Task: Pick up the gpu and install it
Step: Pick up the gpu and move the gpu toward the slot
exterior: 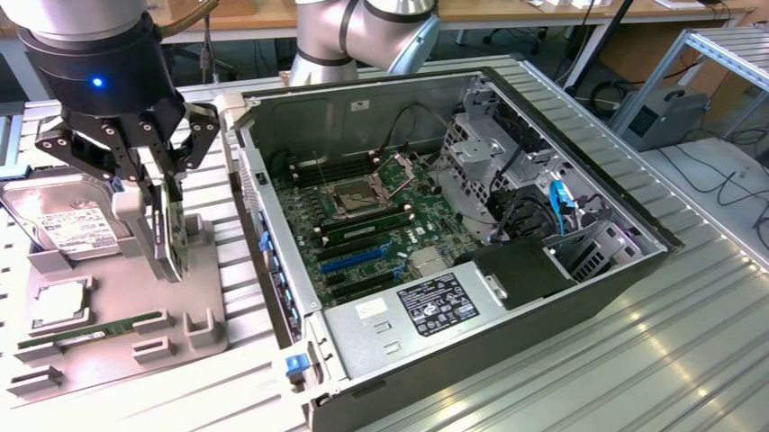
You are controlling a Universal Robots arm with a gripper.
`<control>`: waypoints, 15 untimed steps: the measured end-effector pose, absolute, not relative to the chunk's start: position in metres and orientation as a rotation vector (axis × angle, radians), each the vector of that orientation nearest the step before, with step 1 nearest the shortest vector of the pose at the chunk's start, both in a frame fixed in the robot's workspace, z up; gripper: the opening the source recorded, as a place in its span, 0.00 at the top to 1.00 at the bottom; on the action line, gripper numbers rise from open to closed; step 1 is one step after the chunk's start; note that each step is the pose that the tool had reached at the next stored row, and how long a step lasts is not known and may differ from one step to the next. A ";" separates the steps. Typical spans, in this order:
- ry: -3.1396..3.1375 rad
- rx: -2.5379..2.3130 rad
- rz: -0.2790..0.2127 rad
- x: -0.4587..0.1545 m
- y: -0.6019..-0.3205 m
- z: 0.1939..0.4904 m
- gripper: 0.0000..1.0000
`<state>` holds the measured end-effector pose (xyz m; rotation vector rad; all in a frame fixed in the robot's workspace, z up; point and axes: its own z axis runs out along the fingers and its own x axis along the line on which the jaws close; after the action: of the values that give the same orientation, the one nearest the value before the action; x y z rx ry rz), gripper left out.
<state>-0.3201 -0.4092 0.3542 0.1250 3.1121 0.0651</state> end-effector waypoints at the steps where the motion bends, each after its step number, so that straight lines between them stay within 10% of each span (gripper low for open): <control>1: 3.112 0.125 0.065 -0.320 -0.409 0.355 0.73; 15: 3.112 0.125 0.065 -0.320 -0.409 0.362 0.73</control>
<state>-0.3200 -0.4092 0.3624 0.1251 3.1120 0.0651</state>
